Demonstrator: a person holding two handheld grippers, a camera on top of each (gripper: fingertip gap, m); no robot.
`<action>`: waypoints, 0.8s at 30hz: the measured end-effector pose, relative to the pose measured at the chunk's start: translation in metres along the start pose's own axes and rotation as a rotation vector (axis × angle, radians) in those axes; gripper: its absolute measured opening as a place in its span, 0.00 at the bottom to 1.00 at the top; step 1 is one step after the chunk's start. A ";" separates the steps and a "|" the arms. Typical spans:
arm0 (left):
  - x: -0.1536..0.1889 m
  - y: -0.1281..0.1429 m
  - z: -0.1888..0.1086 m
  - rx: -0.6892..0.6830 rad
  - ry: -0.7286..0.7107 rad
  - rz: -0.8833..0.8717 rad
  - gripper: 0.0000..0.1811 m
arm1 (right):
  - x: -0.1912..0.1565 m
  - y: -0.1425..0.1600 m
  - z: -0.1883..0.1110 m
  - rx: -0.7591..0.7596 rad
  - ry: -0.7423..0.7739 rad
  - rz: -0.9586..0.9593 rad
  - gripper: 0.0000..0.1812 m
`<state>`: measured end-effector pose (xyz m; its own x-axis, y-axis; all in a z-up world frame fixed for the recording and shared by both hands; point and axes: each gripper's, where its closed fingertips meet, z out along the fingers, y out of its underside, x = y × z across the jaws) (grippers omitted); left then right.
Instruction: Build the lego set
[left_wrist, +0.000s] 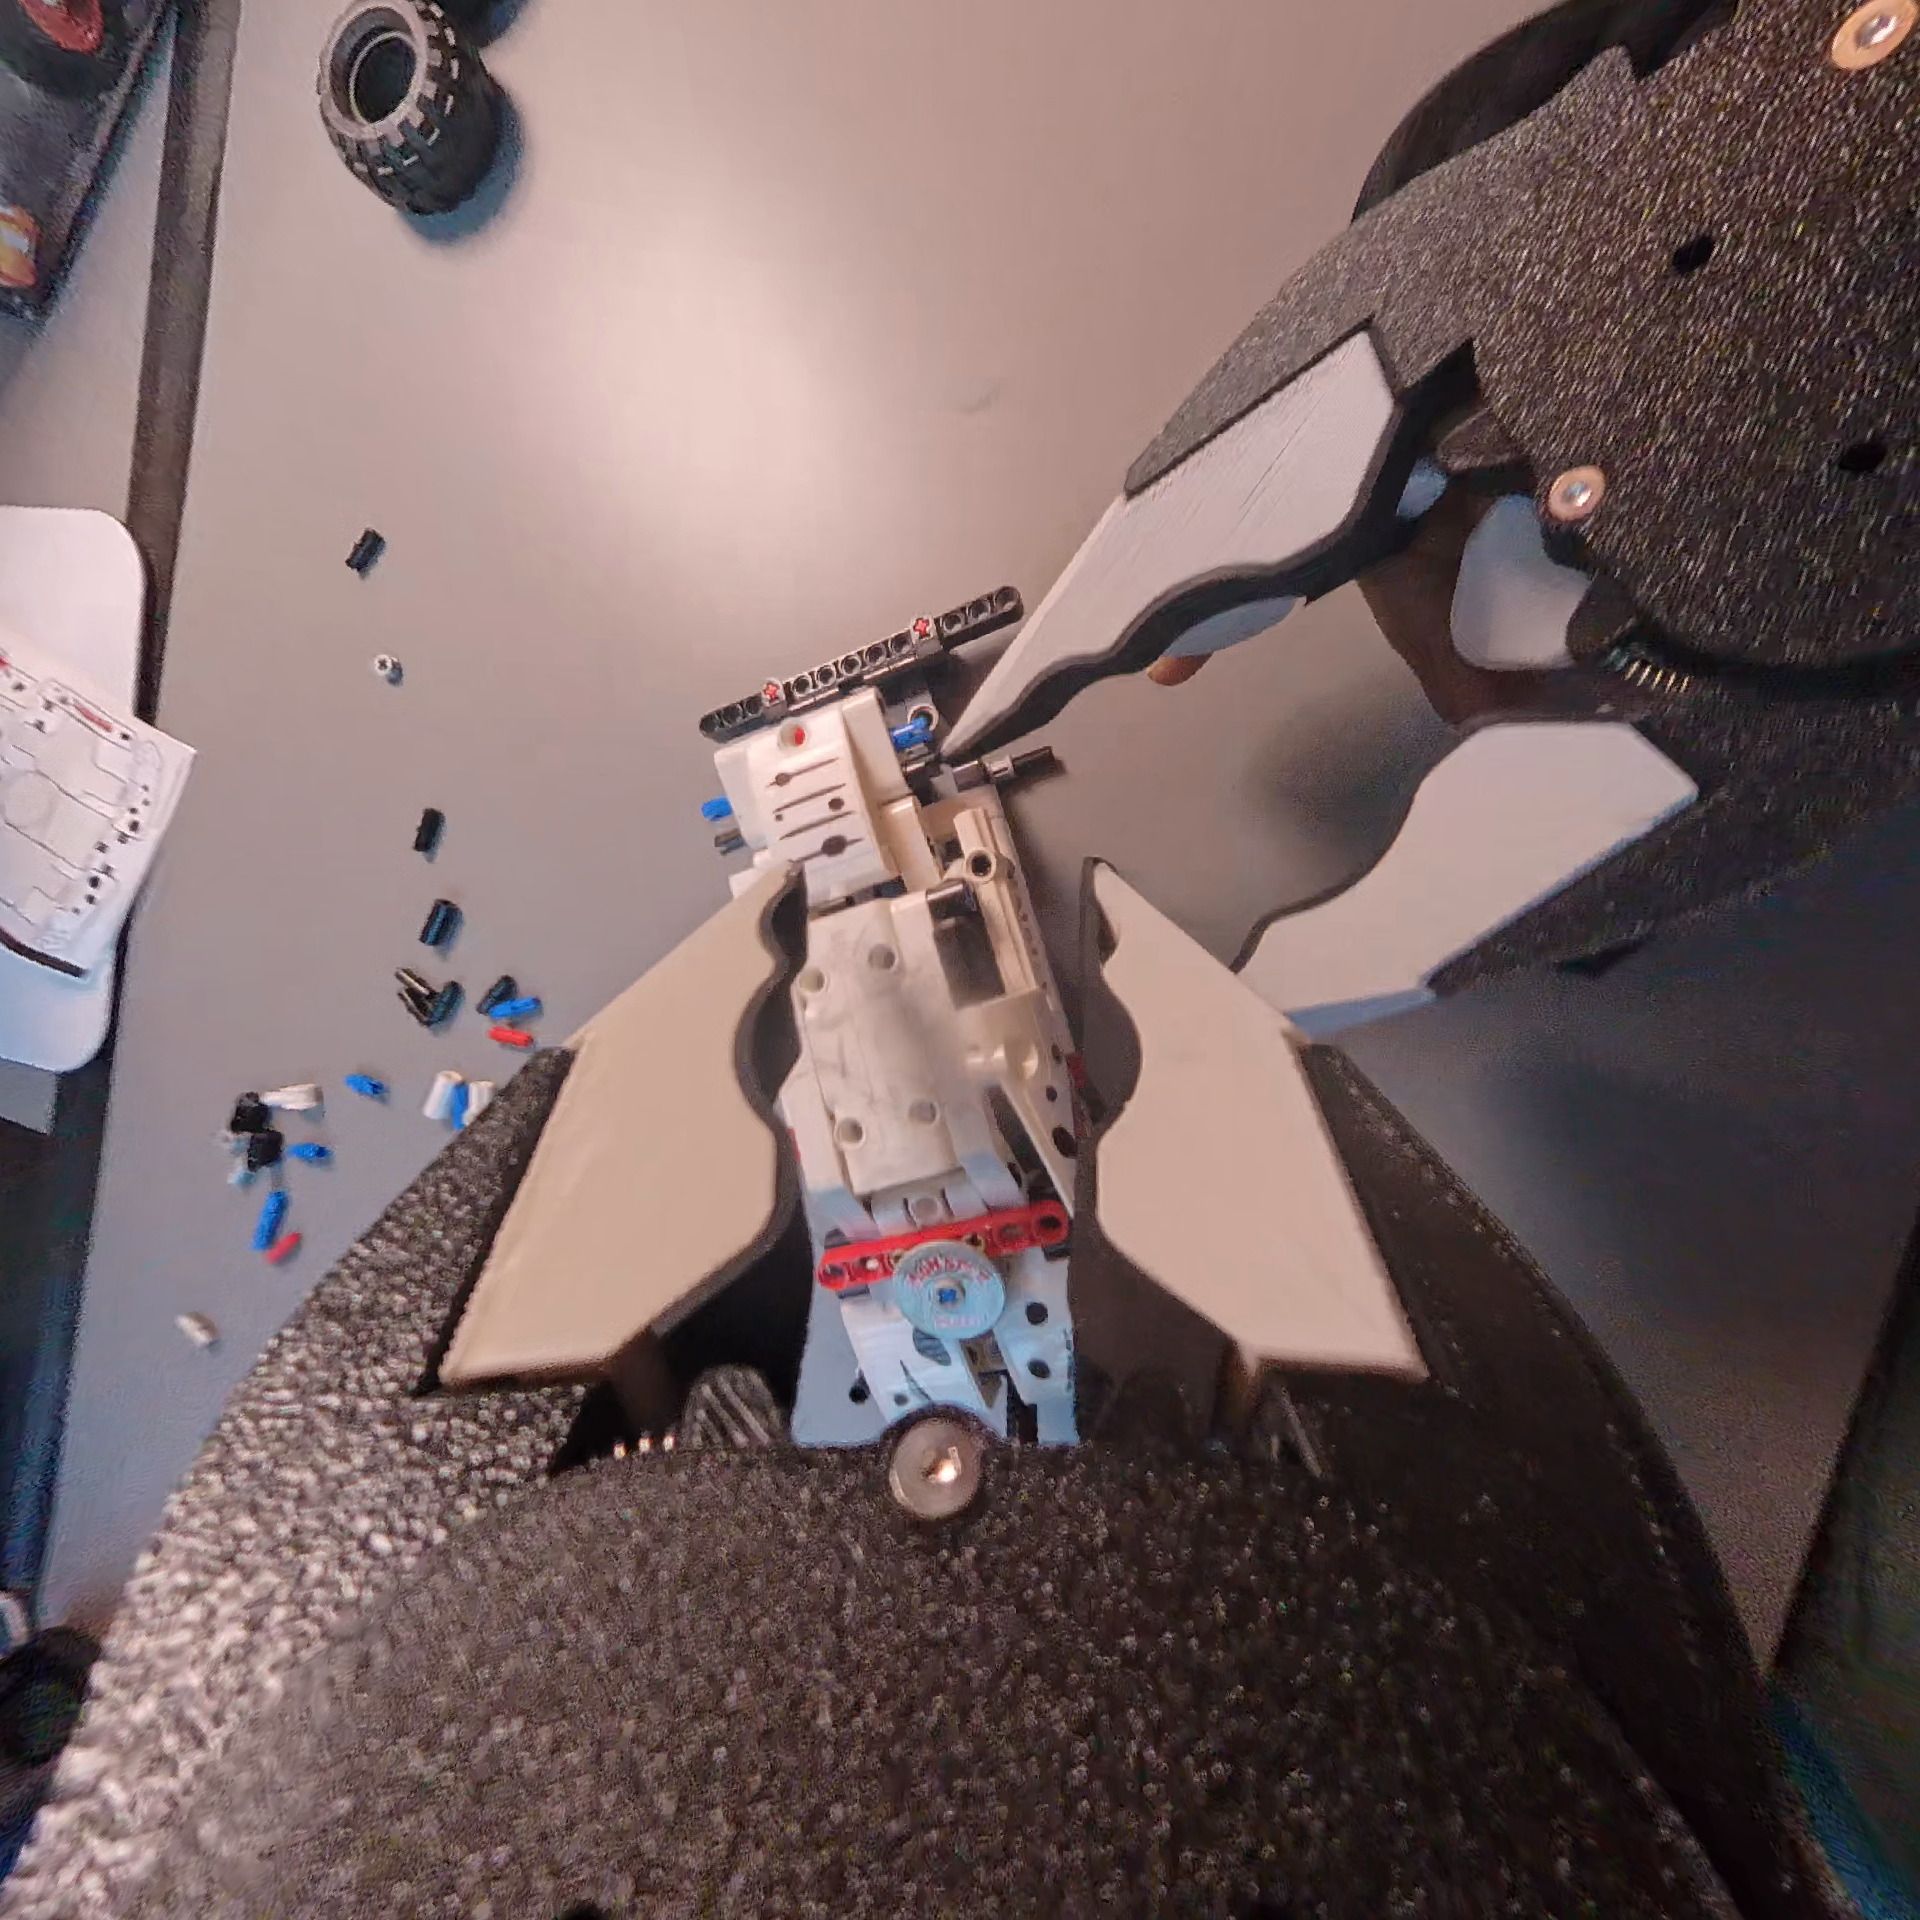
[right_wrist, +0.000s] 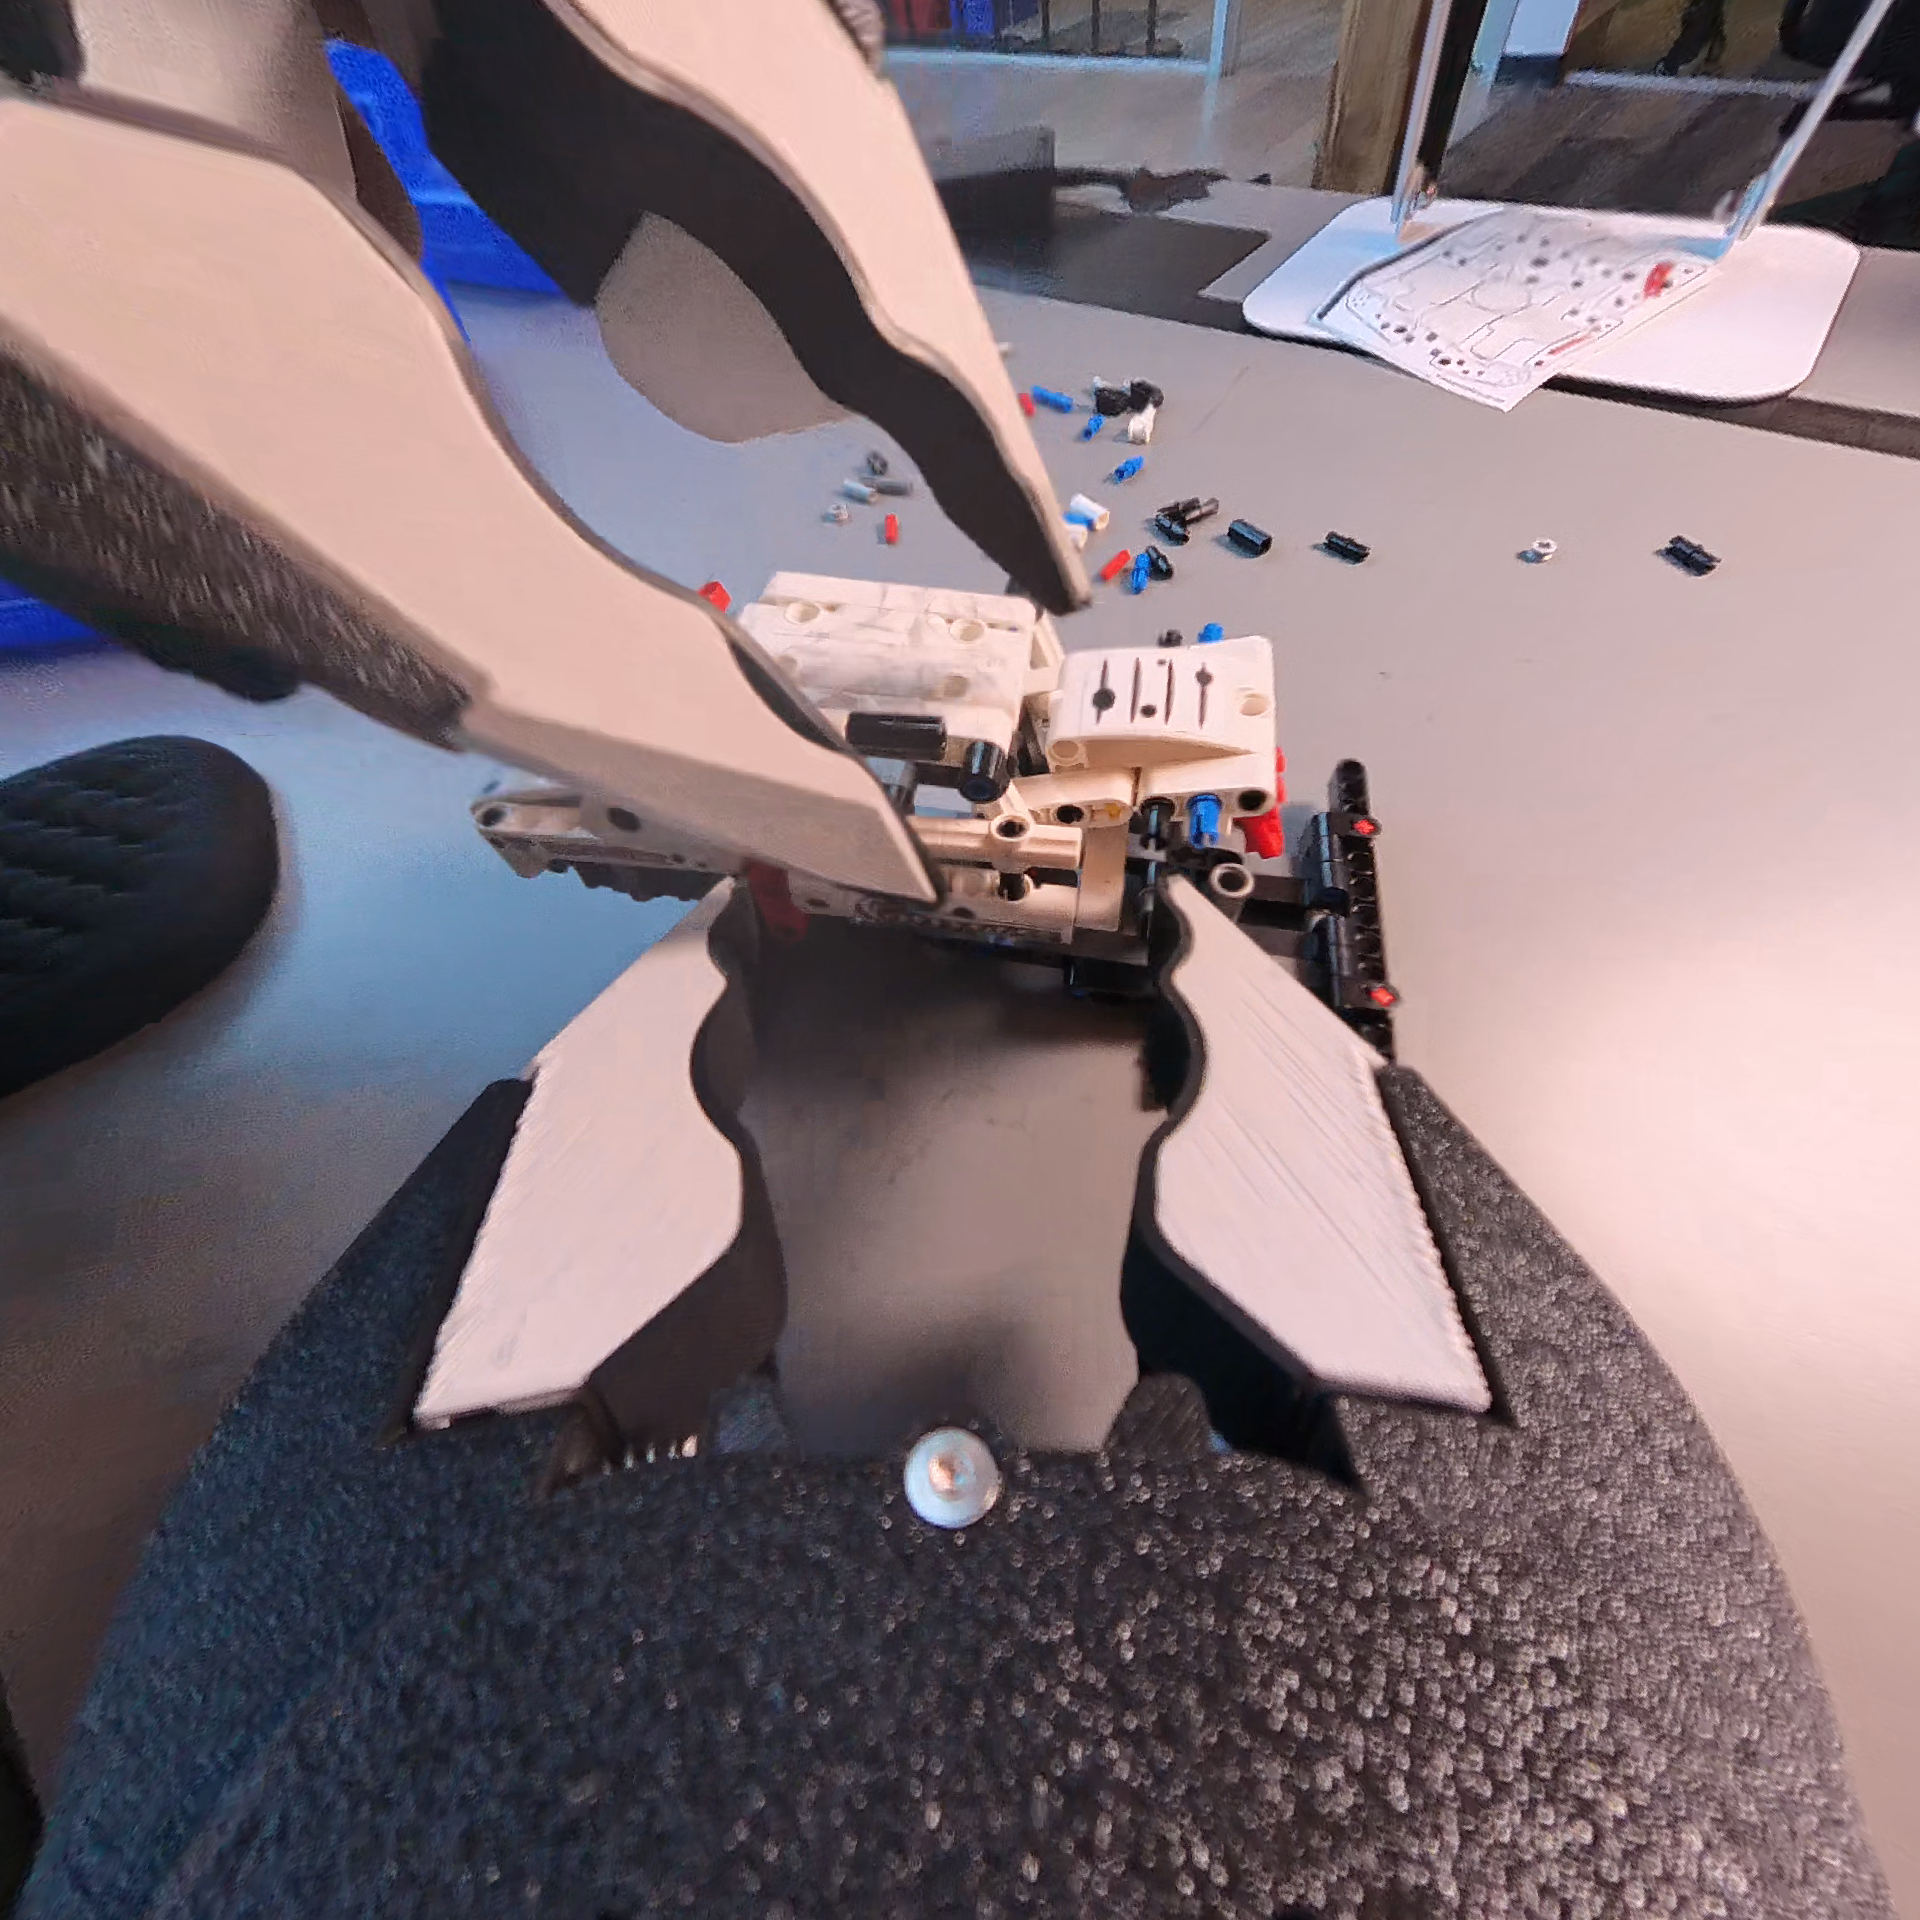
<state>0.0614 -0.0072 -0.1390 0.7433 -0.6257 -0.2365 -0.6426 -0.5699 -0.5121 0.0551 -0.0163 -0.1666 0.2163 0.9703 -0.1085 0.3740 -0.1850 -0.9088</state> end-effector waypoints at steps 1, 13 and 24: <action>-0.001 0.002 -0.007 0.024 0.030 -0.051 0.31 | -0.002 -0.007 -0.008 0.026 -0.038 0.000 0.40; 0.000 0.057 0.002 -0.045 0.093 -0.231 0.45 | 0.017 -0.018 -0.015 -0.170 -0.436 -0.871 0.12; 0.003 0.059 -0.001 -0.031 0.177 -0.227 0.36 | 0.010 -0.012 -0.007 -0.156 -0.510 -0.945 0.02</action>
<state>0.0252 -0.0427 -0.1692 0.8266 -0.5620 0.0302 -0.4710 -0.7201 -0.5096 0.0596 -0.0051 -0.1542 -0.6067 0.6745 0.4206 0.3110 0.6884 -0.6553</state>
